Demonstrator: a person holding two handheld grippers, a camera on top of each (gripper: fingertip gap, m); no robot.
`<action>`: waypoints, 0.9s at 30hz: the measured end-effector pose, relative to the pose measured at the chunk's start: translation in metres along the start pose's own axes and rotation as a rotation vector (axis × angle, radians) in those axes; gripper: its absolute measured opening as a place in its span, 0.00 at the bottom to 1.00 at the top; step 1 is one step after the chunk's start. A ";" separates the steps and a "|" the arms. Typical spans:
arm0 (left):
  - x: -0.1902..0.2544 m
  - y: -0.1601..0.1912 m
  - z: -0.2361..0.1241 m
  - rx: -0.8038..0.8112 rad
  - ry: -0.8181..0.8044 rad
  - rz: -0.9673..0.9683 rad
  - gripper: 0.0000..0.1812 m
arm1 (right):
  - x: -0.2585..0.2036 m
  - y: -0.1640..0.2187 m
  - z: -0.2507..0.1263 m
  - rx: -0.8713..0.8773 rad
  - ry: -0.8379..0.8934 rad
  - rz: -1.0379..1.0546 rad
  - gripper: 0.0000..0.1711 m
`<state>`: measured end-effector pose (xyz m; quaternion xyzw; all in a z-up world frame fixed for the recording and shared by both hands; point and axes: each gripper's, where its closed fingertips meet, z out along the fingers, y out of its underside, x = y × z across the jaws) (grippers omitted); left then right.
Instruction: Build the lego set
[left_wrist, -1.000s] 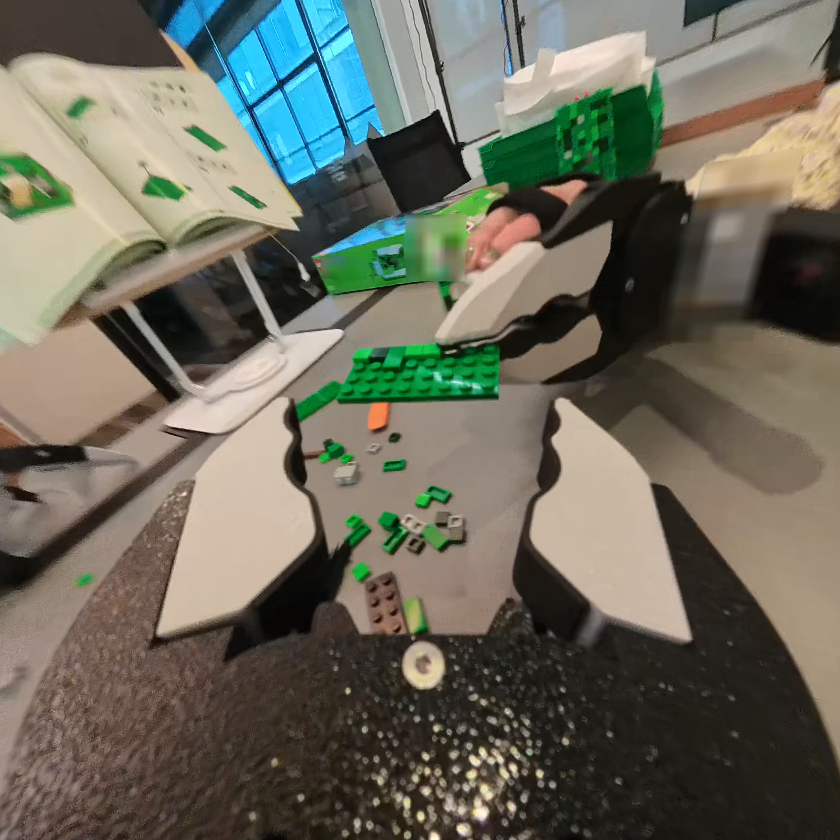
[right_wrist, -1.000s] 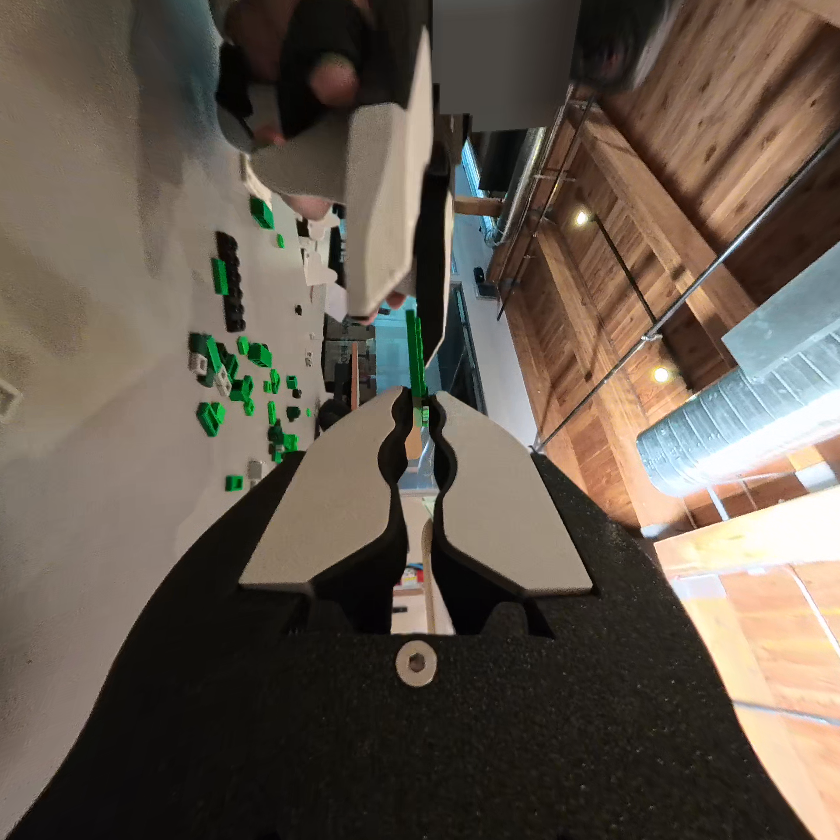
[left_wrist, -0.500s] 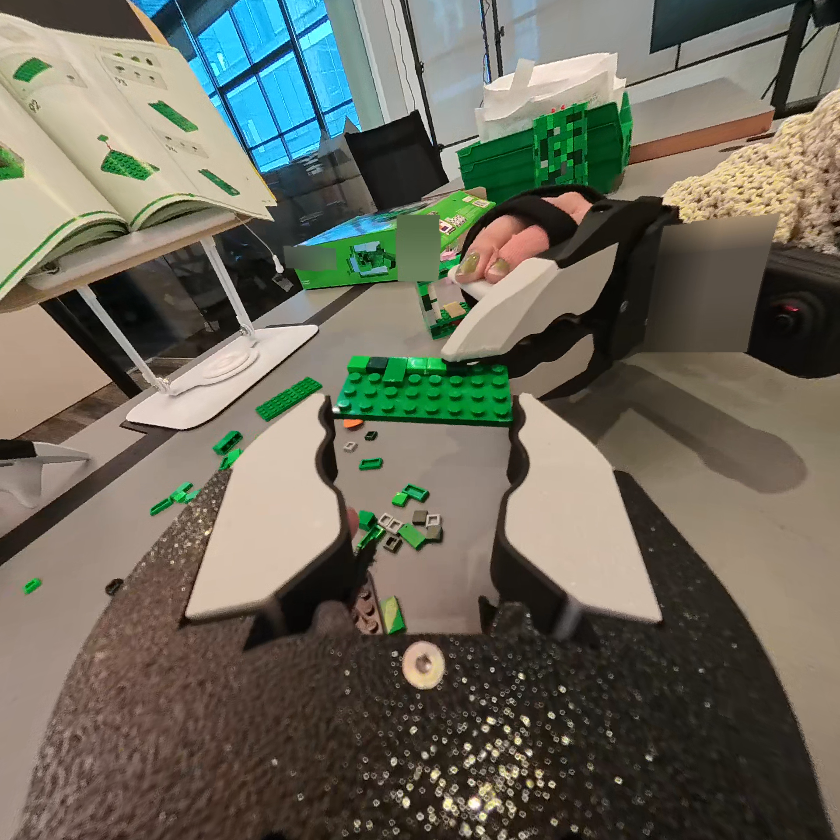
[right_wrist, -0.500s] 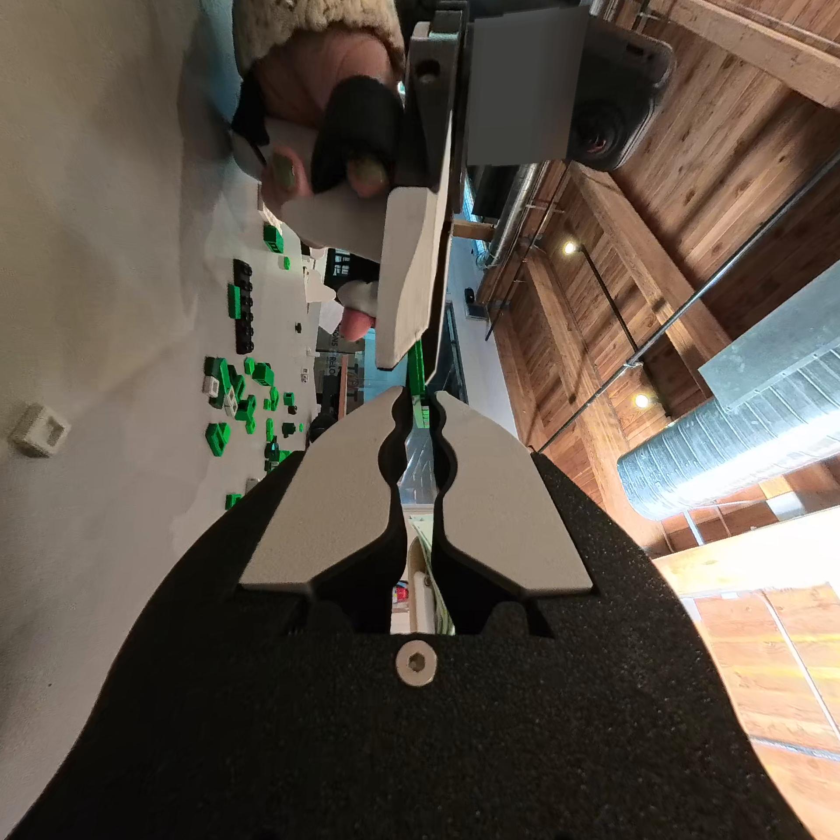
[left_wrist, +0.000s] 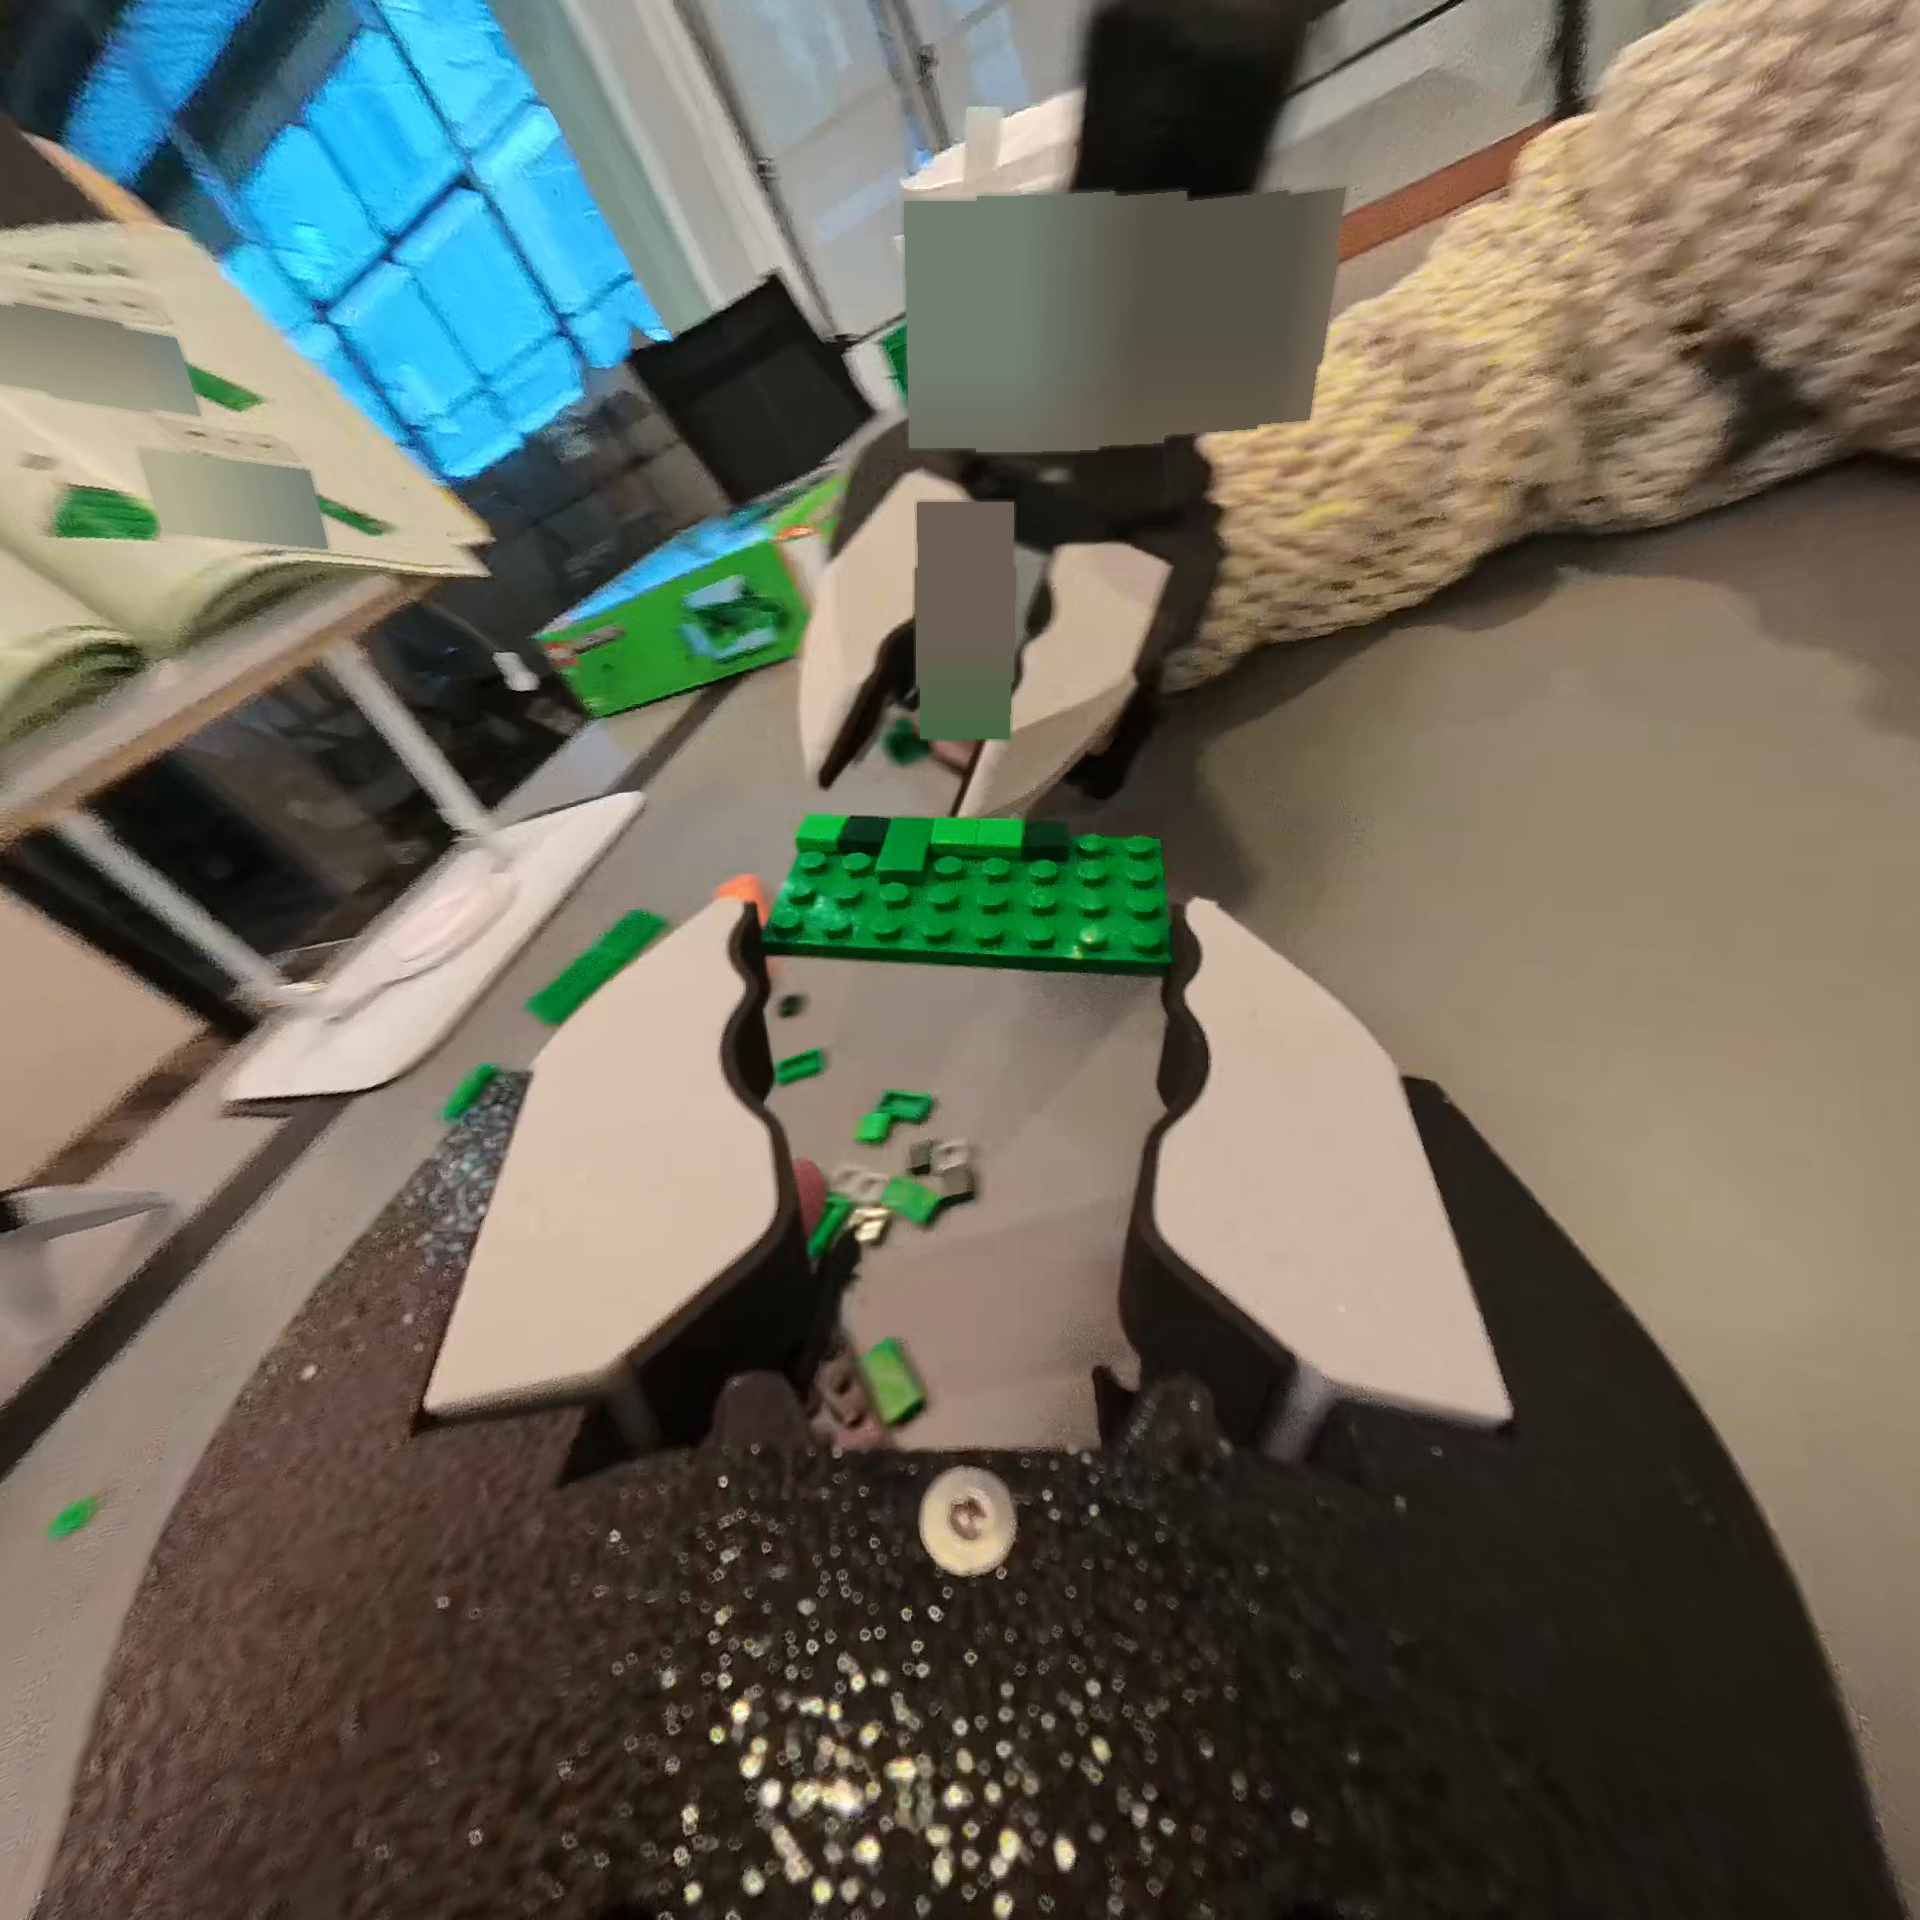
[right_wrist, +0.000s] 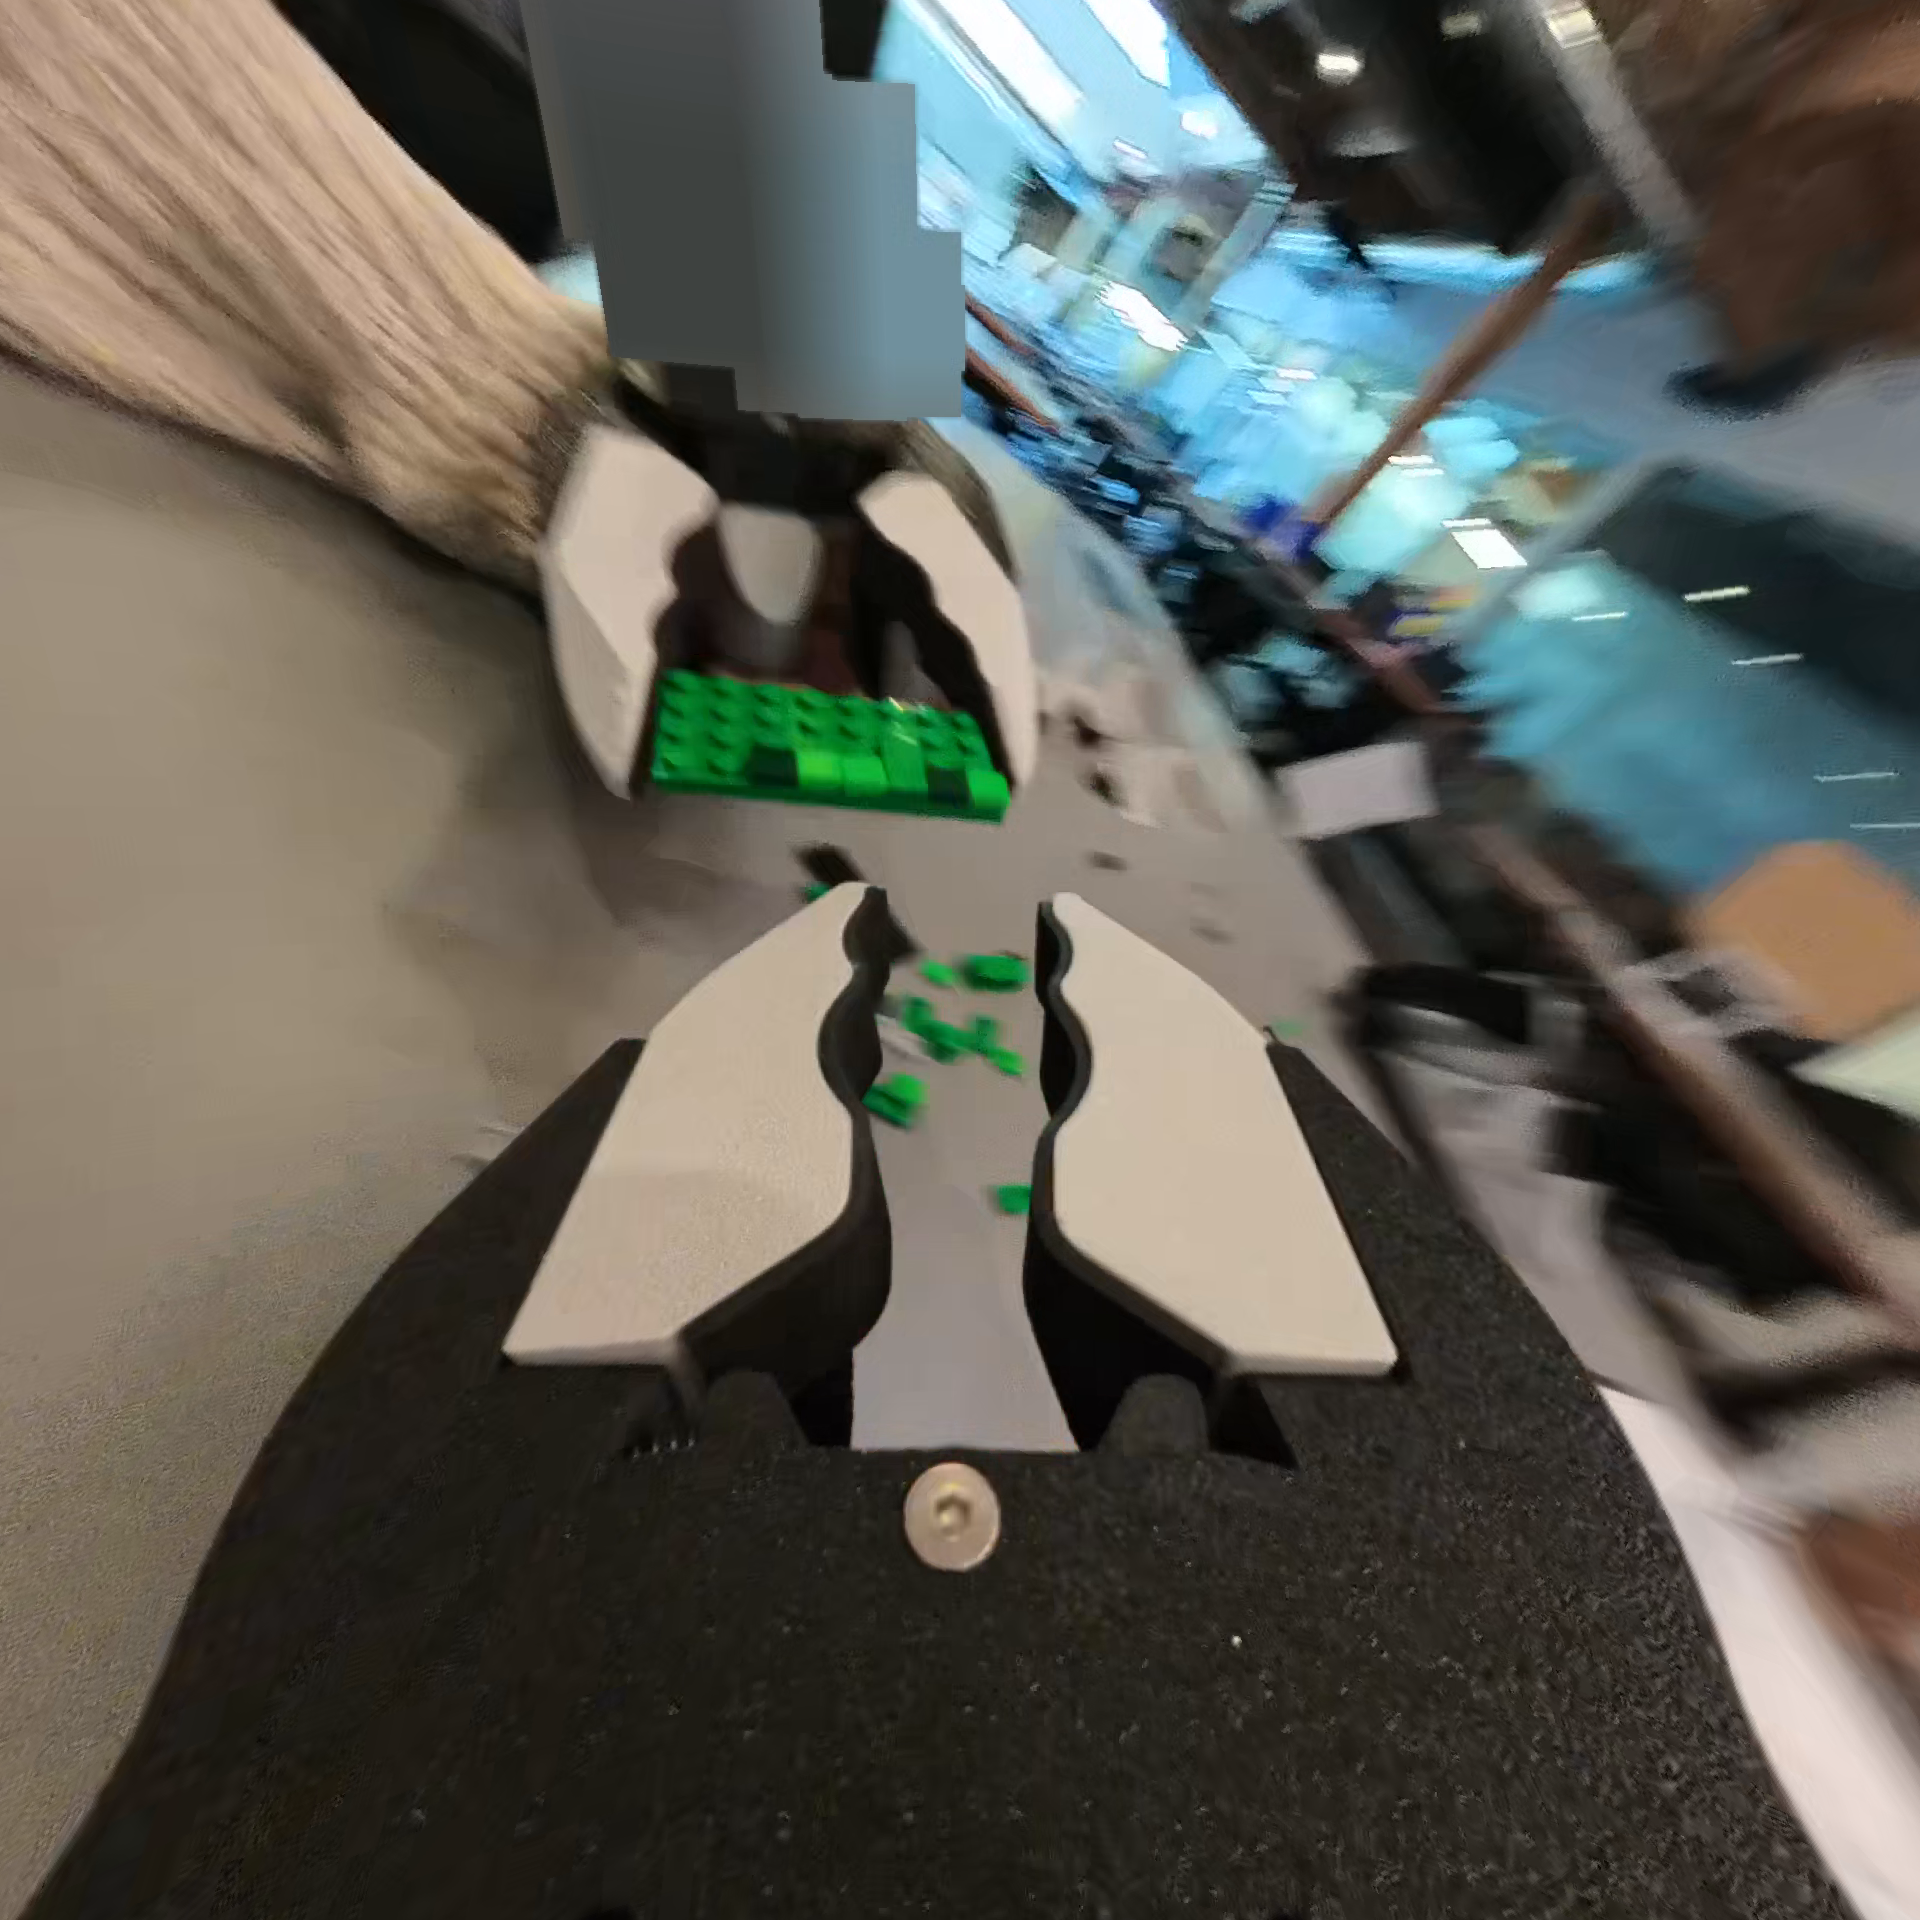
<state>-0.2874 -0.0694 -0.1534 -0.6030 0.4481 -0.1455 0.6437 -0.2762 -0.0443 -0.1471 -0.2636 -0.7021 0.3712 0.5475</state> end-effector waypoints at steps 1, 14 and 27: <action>0.009 -0.002 0.000 0.002 0.069 -0.025 0.40 | -0.010 -0.005 -0.001 0.038 -0.105 0.097 0.15; 0.077 -0.052 -0.026 0.201 0.700 -0.467 0.40 | -0.066 -0.075 -0.015 0.208 -0.730 0.394 0.08; 0.093 -0.060 -0.031 0.204 0.817 -0.495 0.40 | -0.075 -0.077 -0.016 0.195 -0.794 0.404 0.13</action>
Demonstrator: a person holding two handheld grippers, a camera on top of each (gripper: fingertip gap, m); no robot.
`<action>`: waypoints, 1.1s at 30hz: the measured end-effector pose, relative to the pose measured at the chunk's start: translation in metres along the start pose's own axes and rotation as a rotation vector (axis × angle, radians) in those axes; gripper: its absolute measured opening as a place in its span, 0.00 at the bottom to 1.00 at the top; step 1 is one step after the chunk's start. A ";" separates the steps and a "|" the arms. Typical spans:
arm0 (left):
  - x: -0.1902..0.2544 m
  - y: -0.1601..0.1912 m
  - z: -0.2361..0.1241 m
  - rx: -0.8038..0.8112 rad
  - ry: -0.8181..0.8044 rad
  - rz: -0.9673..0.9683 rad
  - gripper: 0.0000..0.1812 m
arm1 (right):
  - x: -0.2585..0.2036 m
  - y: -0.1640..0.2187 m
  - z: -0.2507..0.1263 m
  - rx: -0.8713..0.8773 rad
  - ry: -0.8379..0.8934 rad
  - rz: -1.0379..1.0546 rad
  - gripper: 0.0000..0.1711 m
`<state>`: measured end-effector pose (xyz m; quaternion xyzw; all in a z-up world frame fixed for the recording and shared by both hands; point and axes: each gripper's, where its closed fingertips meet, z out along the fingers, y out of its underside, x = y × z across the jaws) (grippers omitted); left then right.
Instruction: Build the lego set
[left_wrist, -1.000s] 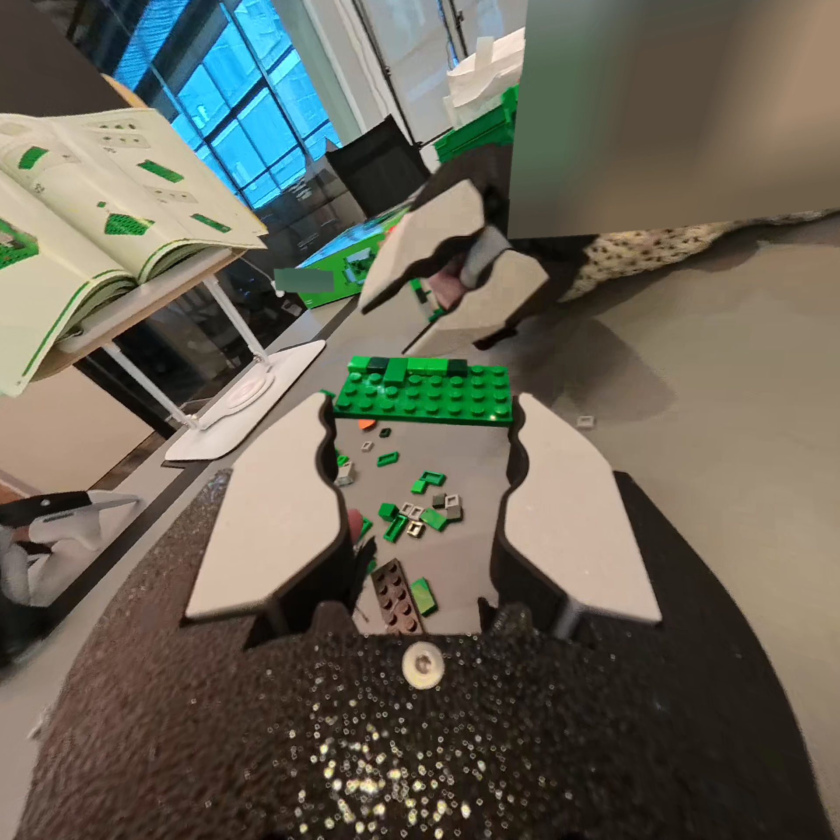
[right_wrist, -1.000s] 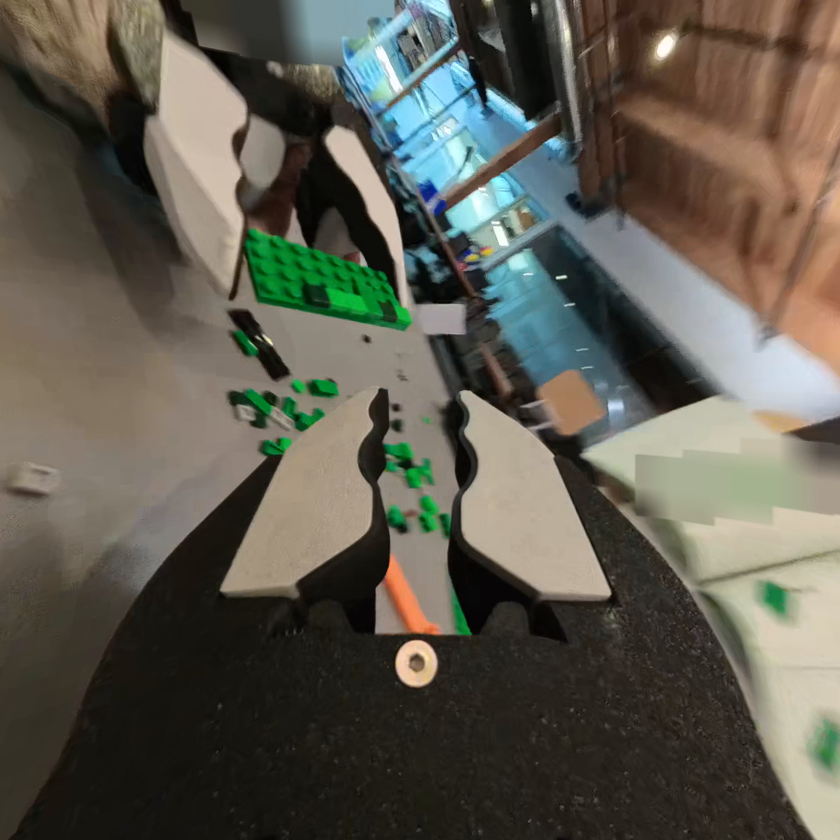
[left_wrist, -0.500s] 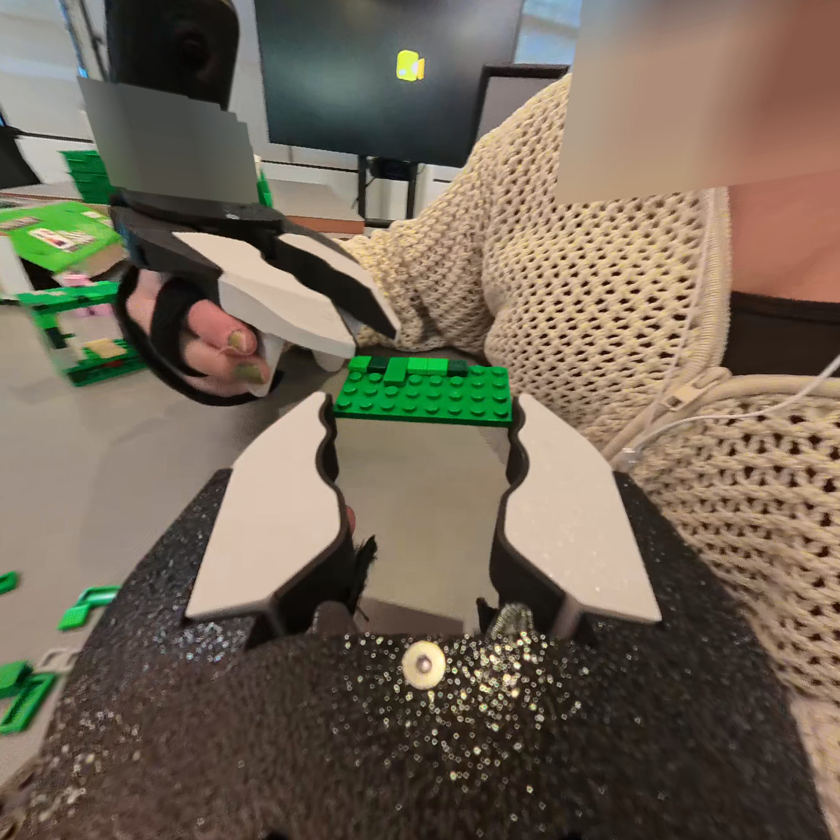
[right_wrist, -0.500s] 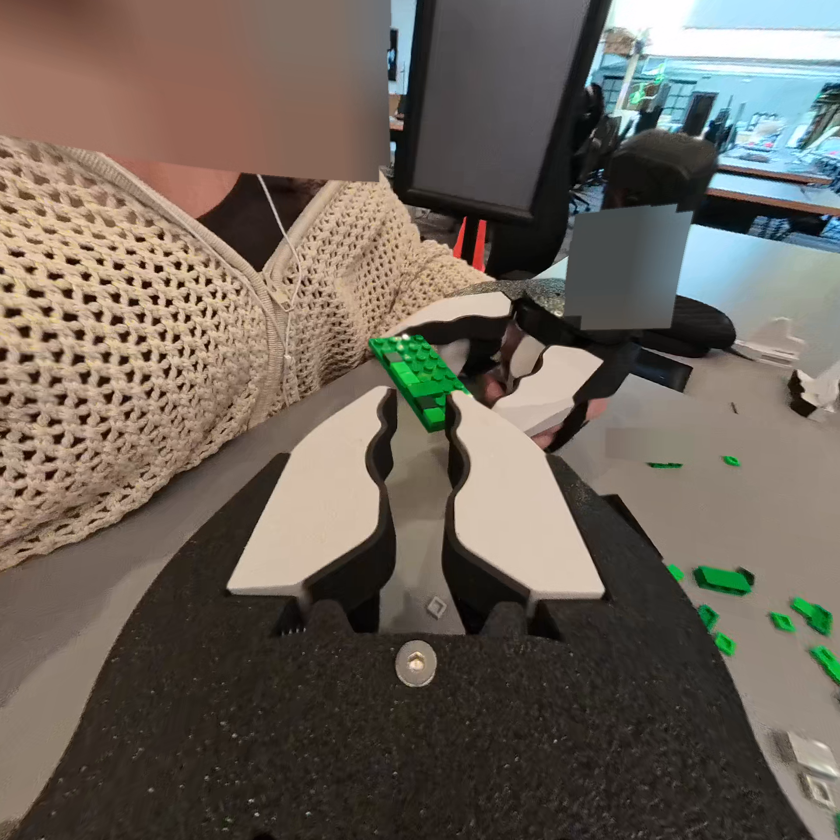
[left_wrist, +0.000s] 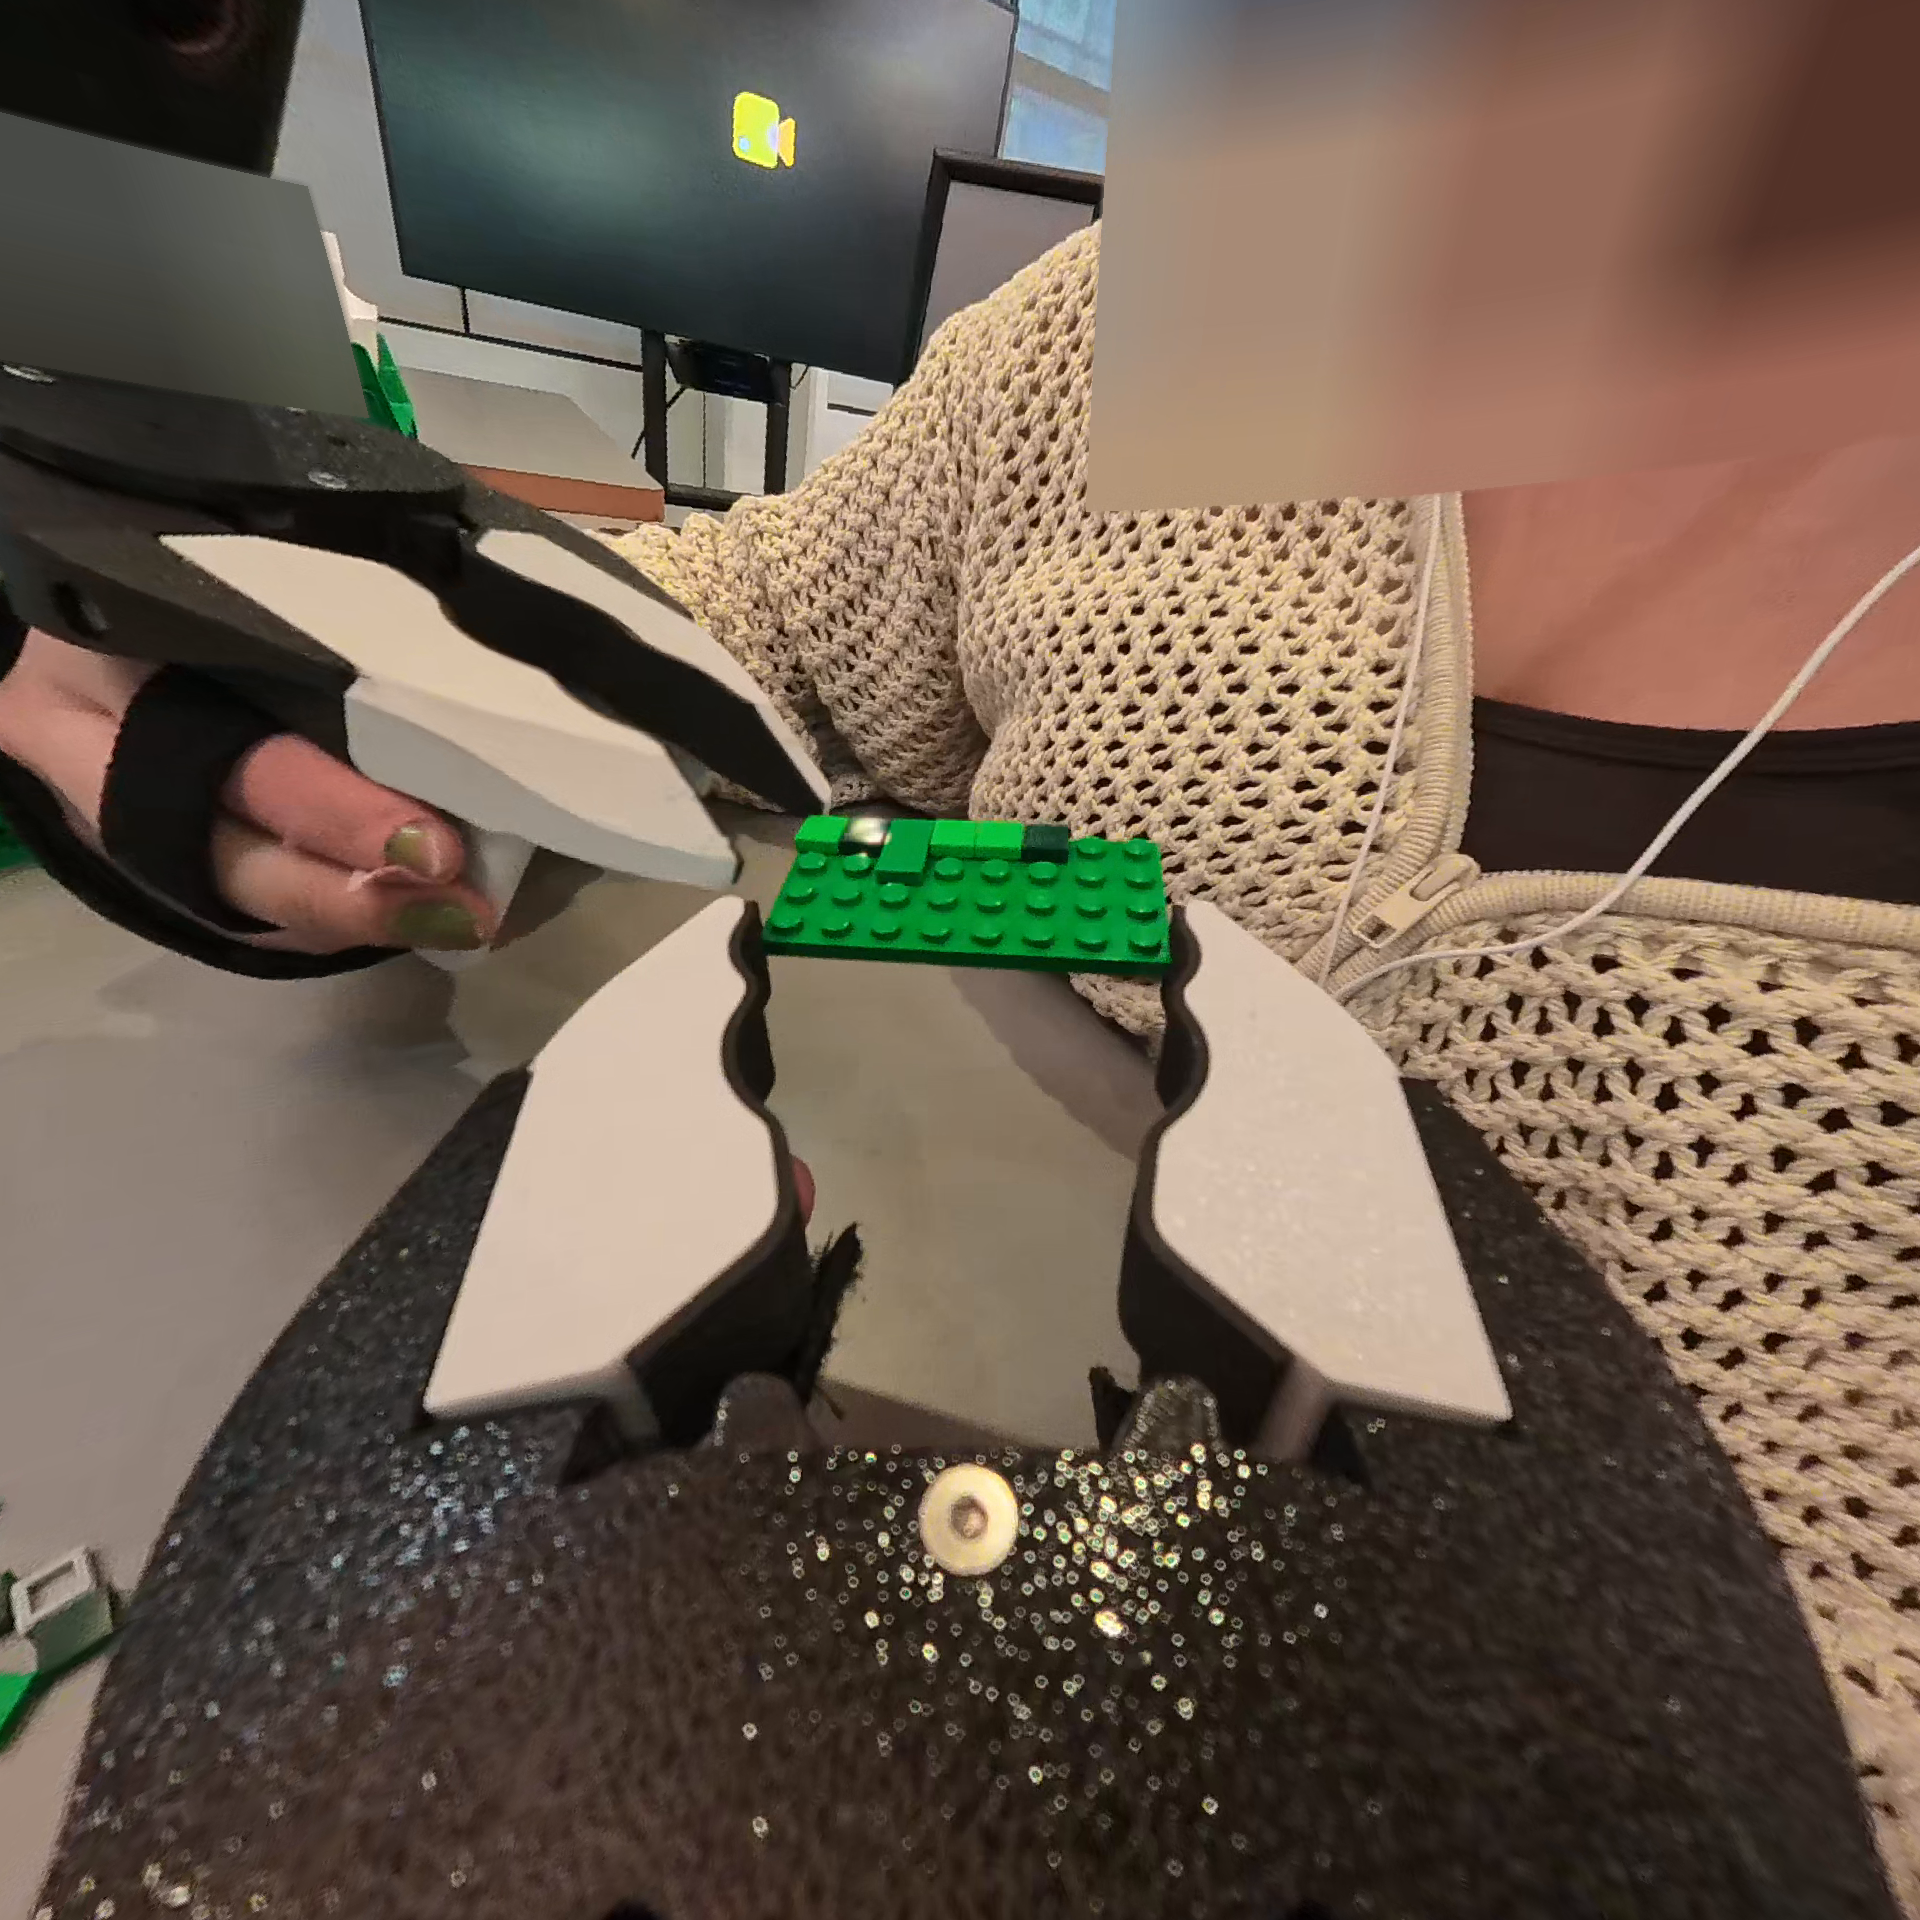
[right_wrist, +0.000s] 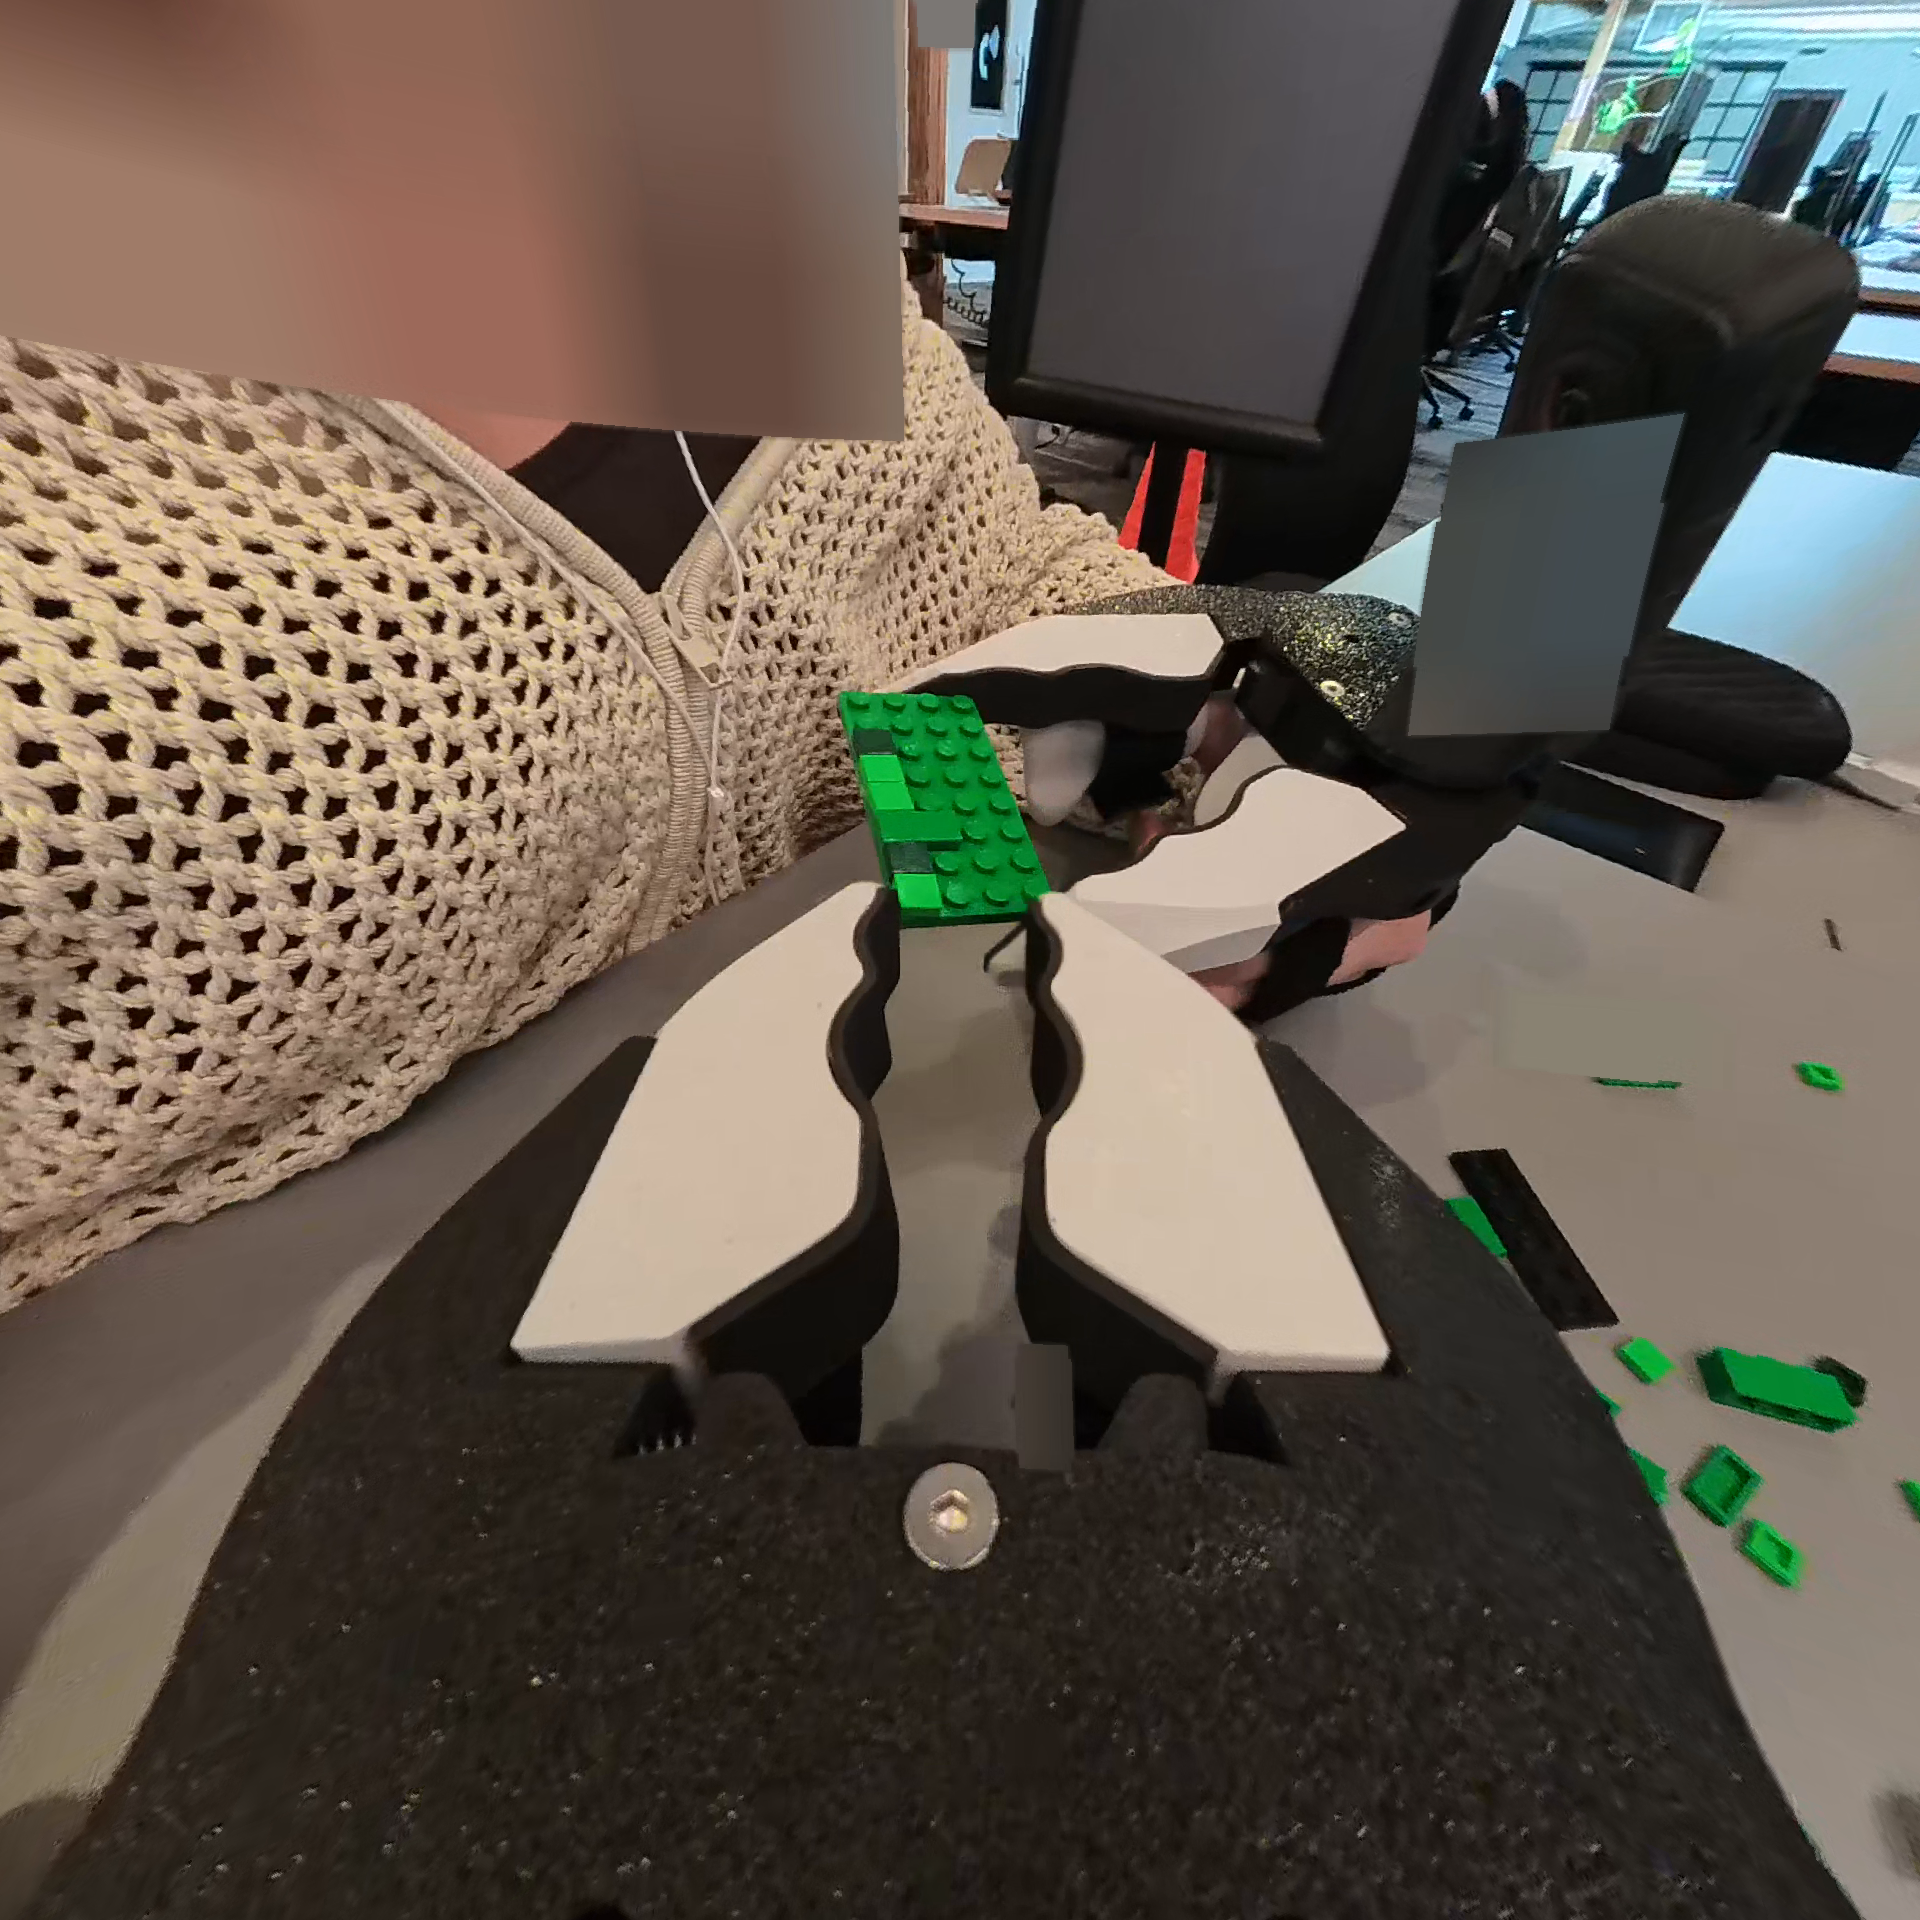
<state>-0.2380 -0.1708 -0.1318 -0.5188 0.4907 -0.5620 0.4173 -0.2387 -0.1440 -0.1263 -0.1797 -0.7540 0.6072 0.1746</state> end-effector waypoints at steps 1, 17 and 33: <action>0.000 0.000 0.001 -0.001 0.003 -0.002 0.40 | 0.000 0.000 0.001 -0.003 0.001 -0.003 0.14; -0.003 0.002 0.005 -0.003 -0.004 -0.010 0.40 | 0.005 0.003 0.001 -0.004 0.010 0.008 0.19; -0.098 -0.013 -0.063 0.031 -0.704 0.266 0.40 | 0.118 0.015 -0.111 0.120 1.021 -0.177 0.12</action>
